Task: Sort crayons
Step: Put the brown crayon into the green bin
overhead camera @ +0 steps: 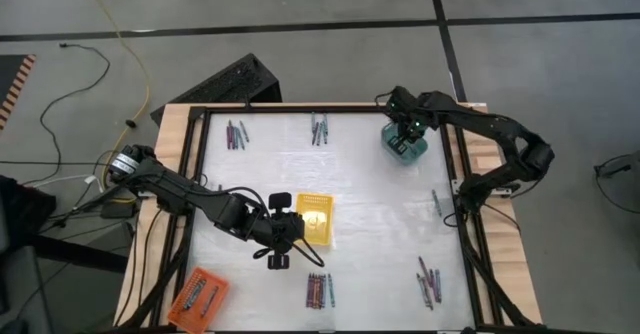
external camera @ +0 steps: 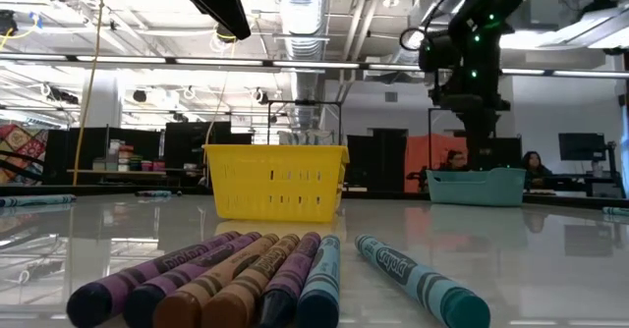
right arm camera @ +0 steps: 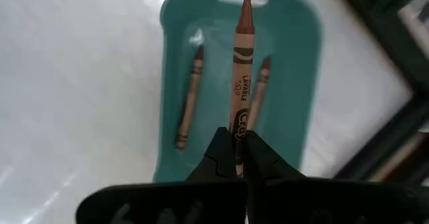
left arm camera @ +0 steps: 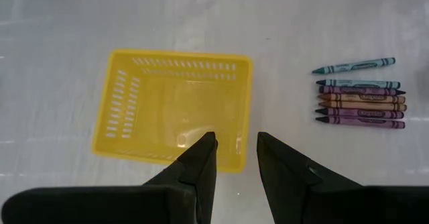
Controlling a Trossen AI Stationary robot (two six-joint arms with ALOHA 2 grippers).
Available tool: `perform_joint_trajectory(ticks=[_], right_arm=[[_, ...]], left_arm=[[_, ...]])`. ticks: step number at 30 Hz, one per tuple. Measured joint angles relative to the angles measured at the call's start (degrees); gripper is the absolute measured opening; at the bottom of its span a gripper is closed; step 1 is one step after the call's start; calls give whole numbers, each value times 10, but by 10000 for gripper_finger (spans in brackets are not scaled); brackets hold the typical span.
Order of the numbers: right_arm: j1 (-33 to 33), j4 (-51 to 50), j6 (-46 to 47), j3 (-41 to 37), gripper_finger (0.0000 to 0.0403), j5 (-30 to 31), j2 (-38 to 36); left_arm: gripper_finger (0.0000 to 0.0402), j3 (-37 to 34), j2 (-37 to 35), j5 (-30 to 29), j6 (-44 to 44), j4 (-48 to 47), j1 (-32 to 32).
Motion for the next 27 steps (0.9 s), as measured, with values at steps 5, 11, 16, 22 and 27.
perform_joint_trajectory(ticks=[5,11,16,22,27], right_arm=[[-9,15,-11,-33,0,-13,5],[-20,50,7,-61,19,-4,5],[-19,59,7,-62,76,-3,5],[-15,38,24,-62,125,-1,-6],[4,-23,49,-47,138,21,-50]], left_arm=[[98,0,0,0,0,0,6],[98,0,0,0,-4,0,9],[98,0,0,1,-9,0,8],[98,0,0,1,-9,0,8],[98,0,0,1,-8,0,8]])
